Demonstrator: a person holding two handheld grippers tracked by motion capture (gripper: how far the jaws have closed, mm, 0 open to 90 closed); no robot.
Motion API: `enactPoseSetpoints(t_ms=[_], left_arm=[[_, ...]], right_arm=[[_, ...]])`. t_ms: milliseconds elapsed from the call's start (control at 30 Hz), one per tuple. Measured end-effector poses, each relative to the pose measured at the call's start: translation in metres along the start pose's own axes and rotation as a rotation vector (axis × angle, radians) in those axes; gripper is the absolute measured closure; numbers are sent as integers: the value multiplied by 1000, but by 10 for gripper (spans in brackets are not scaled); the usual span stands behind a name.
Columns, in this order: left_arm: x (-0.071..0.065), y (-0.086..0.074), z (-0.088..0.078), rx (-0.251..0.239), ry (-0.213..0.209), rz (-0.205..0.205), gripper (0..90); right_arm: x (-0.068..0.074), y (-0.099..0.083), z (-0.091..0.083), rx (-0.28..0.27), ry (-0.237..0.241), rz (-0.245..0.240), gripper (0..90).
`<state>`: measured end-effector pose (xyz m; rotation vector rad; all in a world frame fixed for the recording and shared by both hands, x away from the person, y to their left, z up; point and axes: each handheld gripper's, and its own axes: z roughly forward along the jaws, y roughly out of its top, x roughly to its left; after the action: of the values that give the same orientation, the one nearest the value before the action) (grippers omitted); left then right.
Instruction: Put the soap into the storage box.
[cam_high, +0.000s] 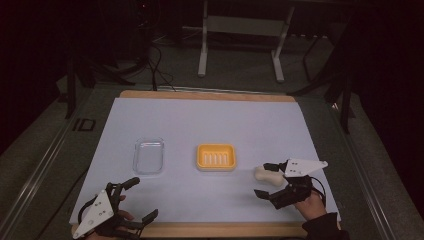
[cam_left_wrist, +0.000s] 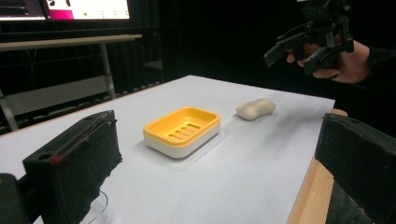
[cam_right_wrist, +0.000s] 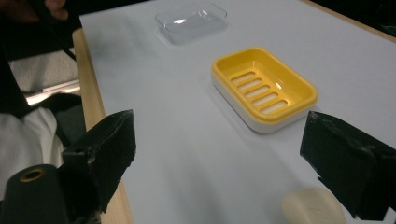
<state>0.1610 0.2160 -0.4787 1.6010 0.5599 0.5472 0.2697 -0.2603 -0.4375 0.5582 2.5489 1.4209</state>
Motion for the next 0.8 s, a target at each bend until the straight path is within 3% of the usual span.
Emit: enactPoseSetpoints(t_ms=[133, 233, 300, 500, 667, 800], left_arm=[[1, 1, -1, -6, 5, -9, 1], [1, 0, 0, -2, 7, -7, 1], [1, 1, 0, -3, 7, -8, 1], [1, 0, 0, 2, 8, -7, 1], [1, 0, 1, 4, 5, -6, 1], [1, 0, 1, 5, 4, -6, 1]], right_arm=[[-3, 4, 1, 63, 21, -12, 103], [-7, 5, 5, 138, 29, -19, 106], [-10, 5, 8, 198, 65, -4, 116], [-9, 9, 15, 337, 100, -52, 111], [-8, 15, 17, 395, 109, -74, 112], [-10, 18, 20, 444, 117, -62, 124]])
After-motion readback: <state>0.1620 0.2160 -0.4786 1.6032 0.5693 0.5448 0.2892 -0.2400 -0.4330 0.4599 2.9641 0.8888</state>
